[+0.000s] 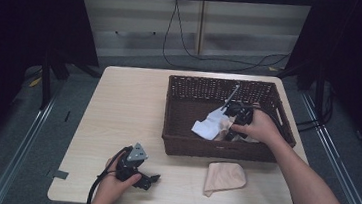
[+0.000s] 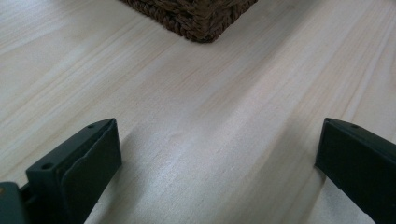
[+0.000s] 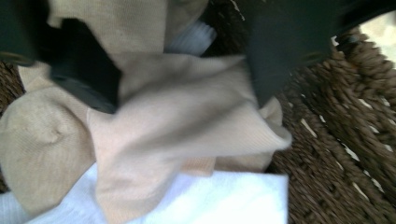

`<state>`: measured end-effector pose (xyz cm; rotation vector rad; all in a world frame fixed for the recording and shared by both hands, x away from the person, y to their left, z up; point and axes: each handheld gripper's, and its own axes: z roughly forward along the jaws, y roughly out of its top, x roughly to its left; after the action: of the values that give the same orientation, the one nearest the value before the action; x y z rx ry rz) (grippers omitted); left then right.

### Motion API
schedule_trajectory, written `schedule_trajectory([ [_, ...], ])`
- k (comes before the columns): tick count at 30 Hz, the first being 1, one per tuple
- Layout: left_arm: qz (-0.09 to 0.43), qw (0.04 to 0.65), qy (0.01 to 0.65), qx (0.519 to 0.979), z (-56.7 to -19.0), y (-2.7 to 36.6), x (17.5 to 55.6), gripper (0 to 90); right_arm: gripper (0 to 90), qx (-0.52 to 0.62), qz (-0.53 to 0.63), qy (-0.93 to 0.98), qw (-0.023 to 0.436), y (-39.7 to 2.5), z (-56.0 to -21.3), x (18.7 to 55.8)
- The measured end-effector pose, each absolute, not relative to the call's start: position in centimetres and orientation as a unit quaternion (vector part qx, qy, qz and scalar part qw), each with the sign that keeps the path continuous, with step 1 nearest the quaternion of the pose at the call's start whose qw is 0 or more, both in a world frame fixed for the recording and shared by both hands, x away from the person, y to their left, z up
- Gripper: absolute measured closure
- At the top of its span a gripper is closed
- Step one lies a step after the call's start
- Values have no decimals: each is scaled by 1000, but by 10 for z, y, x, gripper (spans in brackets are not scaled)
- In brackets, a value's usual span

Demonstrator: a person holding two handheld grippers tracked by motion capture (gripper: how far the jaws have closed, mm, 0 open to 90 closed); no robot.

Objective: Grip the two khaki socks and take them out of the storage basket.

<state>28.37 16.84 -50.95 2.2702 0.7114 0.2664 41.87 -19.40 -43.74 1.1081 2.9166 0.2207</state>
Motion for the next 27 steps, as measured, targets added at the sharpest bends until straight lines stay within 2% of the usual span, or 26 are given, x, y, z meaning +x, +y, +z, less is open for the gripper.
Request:
schedule_trajectory([
  [1,104,366,277,883,-510,168,284,0,555,353,76,932,3,-193,-437,418],
  [3,104,366,277,883,-510,168,284,0,758,351,76,933,-2,-195,-434,418],
  [6,102,368,278,881,-510,168,284,0,847,363,83,928,-20,-199,-429,418],
  [11,104,366,277,882,-510,168,284,0,859,365,83,927,-31,-204,-413,415],
  [17,105,364,277,883,-509,168,284,0,861,350,89,932,-20,-208,-387,411],
  [20,104,366,277,882,-510,168,284,0,861,353,98,930,-19,-210,-361,408],
  [27,102,365,276,883,-509,168,284,0,861,338,98,936,-19,-212,-335,400],
])
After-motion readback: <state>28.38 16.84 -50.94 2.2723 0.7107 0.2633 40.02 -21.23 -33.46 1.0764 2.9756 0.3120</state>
